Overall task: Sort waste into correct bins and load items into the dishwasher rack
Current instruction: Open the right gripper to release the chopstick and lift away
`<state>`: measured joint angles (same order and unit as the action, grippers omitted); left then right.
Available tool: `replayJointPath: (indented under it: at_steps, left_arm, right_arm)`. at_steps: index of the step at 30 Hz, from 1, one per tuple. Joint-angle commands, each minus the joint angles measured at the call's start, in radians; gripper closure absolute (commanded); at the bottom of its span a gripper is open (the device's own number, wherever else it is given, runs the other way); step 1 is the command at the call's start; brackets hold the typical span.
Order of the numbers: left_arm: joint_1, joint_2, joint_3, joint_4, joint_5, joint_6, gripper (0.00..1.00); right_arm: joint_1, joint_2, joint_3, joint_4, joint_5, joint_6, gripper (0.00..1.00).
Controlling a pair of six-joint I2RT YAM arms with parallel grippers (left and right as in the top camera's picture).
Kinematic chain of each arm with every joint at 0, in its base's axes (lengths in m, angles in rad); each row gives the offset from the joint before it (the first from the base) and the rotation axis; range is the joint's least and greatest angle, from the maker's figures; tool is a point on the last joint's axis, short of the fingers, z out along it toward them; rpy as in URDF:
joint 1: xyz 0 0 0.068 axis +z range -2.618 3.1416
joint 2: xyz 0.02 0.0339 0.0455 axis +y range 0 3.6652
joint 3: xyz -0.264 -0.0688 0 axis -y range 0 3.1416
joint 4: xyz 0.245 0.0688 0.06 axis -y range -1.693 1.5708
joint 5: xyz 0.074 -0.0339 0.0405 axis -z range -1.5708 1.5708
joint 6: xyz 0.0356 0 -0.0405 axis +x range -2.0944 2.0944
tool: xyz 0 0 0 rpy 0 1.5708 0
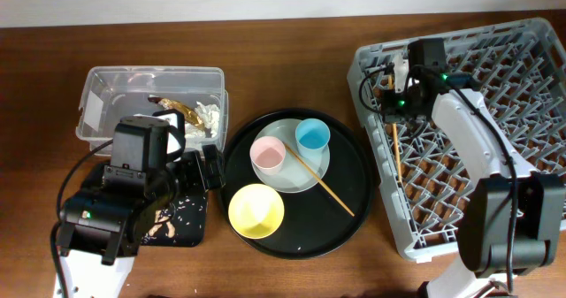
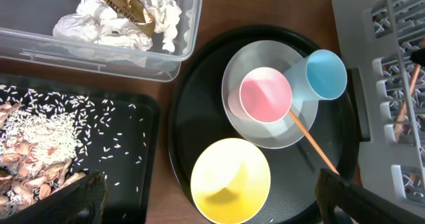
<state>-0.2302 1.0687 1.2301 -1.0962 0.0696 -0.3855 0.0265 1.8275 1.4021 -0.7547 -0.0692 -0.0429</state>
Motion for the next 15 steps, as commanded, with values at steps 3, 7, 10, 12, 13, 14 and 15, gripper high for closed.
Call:
replayJointPath:
  at_steps: [3, 7, 10, 12, 13, 14, 15]
  left_arm:
    - [0.004, -0.005, 0.01, 0.002, -0.014, 0.006, 0.01]
    - [0.004, -0.005, 0.01, 0.002, -0.014, 0.006, 0.01]
    - [0.004, -0.005, 0.01, 0.002, -0.014, 0.006, 0.01]
    - [0.004, -0.005, 0.01, 0.002, -0.015, 0.006, 0.01]
    - [0.004, -0.005, 0.01, 0.002, -0.015, 0.006, 0.01]
    - [0.004, -0.005, 0.01, 0.002, -0.015, 0.006, 0.01]
    - [0.004, -0.005, 0.01, 0.002, -0.014, 0.006, 0.01]
  right_arm:
    - [-0.001, -0.032, 0.008, -0.01, -0.006, -0.111, 0.96]
    - [-0.001, -0.032, 0.008, -0.037, -0.005, -0.111, 0.57]
    - [-0.001, -0.032, 0.021, -0.043, -0.006, -0.11, 0.55]
    - [-0.001, -0.033, 0.052, -0.074, -0.006, -0.11, 0.51]
    - [-0.001, -0.033, 0.072, -0.101, -0.008, -0.11, 0.51]
    - [-0.001, -0.033, 0.105, -0.146, -0.021, -0.11, 0.51]
    - [-0.001, -0.033, 0.136, -0.19, -0.047, -0.11, 0.51]
